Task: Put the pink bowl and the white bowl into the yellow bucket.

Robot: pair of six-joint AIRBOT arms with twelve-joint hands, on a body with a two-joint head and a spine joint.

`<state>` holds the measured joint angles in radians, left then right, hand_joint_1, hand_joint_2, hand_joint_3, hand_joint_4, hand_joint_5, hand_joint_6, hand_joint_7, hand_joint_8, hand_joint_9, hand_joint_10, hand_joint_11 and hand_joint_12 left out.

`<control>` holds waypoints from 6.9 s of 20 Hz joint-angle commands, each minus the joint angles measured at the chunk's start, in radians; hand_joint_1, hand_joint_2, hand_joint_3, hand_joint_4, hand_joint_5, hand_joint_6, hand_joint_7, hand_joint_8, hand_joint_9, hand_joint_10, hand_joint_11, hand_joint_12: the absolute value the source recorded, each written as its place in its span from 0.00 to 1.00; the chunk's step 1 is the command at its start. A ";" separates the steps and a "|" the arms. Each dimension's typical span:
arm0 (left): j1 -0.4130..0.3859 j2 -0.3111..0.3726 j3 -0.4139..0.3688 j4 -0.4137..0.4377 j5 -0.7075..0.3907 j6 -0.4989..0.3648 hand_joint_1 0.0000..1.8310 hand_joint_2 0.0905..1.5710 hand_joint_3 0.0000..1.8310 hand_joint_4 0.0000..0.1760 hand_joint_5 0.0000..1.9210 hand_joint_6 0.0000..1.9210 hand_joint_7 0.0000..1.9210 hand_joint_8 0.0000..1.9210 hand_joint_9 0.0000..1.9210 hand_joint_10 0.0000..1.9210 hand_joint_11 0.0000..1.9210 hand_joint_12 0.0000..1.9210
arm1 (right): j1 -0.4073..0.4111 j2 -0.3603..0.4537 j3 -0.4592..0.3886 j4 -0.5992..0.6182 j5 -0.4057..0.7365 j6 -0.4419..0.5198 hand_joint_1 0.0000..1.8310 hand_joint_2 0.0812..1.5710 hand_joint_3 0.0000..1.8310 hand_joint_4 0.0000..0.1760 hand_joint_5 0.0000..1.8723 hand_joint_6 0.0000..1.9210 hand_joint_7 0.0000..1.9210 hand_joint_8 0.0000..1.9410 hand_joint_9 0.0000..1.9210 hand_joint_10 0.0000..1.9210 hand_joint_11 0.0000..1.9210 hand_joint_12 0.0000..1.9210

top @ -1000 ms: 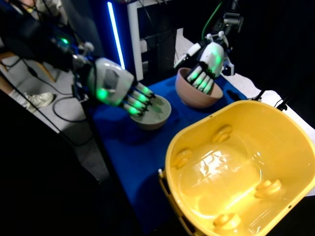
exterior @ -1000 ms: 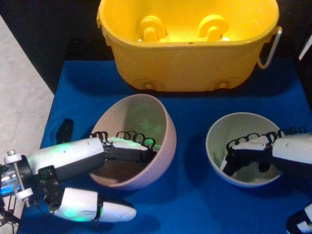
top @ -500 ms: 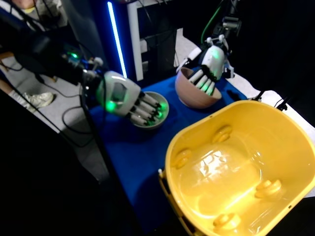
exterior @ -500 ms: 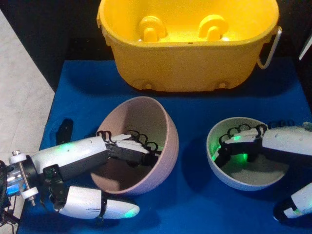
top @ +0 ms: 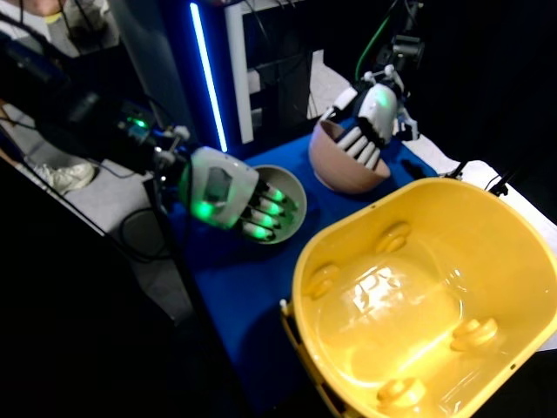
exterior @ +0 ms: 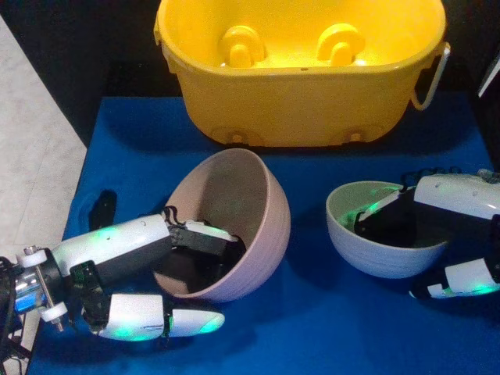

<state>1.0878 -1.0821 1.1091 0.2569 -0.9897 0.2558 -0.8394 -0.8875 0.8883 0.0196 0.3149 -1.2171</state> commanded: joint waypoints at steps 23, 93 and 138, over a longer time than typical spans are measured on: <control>0.079 0.281 -0.151 -0.133 -0.328 0.028 0.71 0.82 0.00 0.00 0.29 0.72 0.38 0.81 0.26 0.88 0.08 0.77 | 0.075 0.247 -0.216 0.030 0.211 -0.001 0.82 0.70 0.00 0.00 0.46 0.61 0.43 0.59 0.47 0.59 0.41 0.80; -0.746 -0.142 0.433 0.177 0.129 -0.053 0.68 0.74 0.00 0.00 0.43 0.54 0.47 0.72 0.53 0.85 0.53 0.95 | 0.837 -0.015 0.261 -0.338 -0.182 -0.005 0.81 0.72 0.00 0.00 0.48 0.64 0.43 0.62 0.45 0.60 0.33 0.85; -0.630 -0.199 0.528 0.051 0.168 -0.054 0.43 0.60 0.00 0.51 0.14 0.00 0.10 0.00 0.08 0.09 0.00 0.65 | 0.747 -0.075 0.275 -0.335 -0.198 -0.005 0.42 0.59 0.00 0.00 0.12 0.42 0.20 0.07 0.06 0.39 0.00 0.66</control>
<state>0.4656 -1.2819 1.6329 0.3470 -0.7071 0.2085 -0.1051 -0.9638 1.1656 -0.3176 -0.0006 -1.2243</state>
